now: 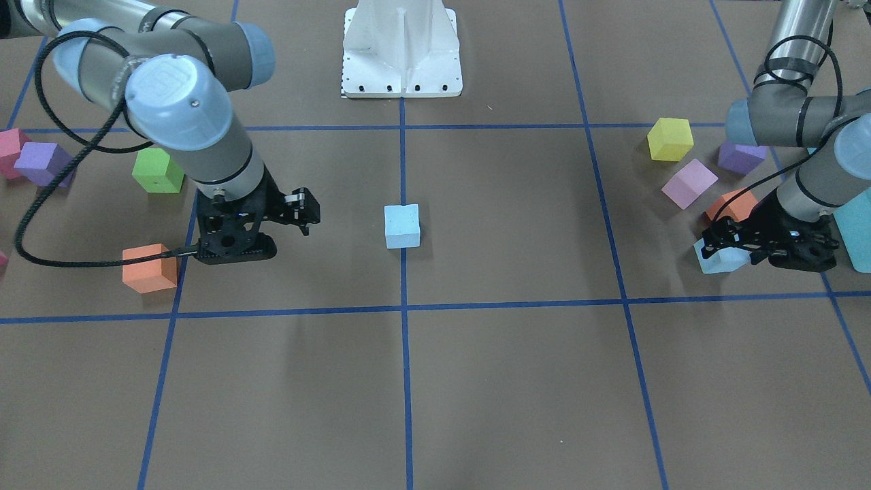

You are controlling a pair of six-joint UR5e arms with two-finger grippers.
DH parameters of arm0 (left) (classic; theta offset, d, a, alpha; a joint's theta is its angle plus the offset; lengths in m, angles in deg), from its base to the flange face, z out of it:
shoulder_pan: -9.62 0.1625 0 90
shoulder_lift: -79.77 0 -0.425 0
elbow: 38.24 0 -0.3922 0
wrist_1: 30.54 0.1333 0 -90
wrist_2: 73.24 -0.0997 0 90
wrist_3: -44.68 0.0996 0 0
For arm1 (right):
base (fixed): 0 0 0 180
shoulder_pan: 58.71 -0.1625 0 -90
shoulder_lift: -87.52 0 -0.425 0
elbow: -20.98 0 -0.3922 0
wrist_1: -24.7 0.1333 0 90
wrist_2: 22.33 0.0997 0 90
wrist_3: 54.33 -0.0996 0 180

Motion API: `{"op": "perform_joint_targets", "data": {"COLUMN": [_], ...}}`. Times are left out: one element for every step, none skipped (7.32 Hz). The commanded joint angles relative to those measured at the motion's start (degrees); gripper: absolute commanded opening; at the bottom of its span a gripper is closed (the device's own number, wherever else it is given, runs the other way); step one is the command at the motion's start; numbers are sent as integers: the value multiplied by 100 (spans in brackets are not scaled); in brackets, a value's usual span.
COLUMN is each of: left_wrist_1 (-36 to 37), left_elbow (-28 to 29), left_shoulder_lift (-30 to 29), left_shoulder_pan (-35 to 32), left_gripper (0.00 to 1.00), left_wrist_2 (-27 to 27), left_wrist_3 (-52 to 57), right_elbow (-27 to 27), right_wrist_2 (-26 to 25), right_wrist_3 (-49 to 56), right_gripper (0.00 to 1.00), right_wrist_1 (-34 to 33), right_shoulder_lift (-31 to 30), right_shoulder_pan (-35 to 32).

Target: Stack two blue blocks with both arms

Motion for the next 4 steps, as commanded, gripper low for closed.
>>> {"op": "perform_joint_targets", "data": {"left_wrist_1": [-192,-237,-237,-237], "left_elbow": [51,77,69,60], "left_shoulder_lift": [263,281,282,282], "left_shoulder_pan": [25,25,34,34], "left_gripper": [97,97,85,79], "left_wrist_2": [-8,-17,-8,-8], "left_wrist_3": [-97,-88,-88,-88], "right_elbow": [-4,-12,-21,-21], "right_wrist_2": [5,13,13,22], "right_wrist_3": [259,591,864,997], "right_gripper": [100,100,100,100], "right_wrist_1": [-2,-11,-11,-11], "right_shoulder_lift": [-57,-161,-250,-311], "right_shoulder_pan": [-257,-450,-591,-679]}}
